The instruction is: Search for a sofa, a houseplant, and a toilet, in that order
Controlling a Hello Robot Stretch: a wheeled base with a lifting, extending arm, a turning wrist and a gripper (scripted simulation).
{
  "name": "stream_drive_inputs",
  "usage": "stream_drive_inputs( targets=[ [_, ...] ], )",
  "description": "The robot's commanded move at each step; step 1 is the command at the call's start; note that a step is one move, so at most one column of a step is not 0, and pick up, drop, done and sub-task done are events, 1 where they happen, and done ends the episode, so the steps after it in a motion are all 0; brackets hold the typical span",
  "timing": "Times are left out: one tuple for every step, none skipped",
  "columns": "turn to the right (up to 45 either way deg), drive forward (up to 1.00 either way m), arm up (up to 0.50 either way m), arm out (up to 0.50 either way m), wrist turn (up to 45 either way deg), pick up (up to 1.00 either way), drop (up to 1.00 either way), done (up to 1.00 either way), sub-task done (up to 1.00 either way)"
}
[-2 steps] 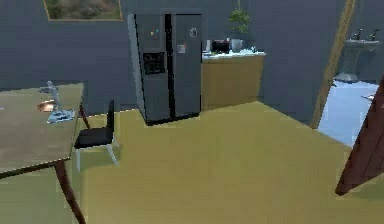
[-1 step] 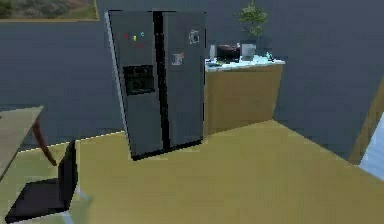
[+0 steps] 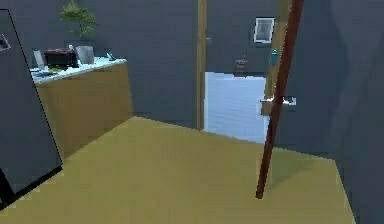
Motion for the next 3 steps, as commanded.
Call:
stream_drive_inputs(
  targets=[
    [0.0,1.00,0.00,0.00,0.0,0.00,0.00,0.00,0.00],
    [0.0,0.20,0.00,0.00,0.0,0.00,0.00,0.00,0.00],
    [21.0,0.00,0.00,0.00,0.0,0.00,0.00,0.00,0.00]
  ],
)
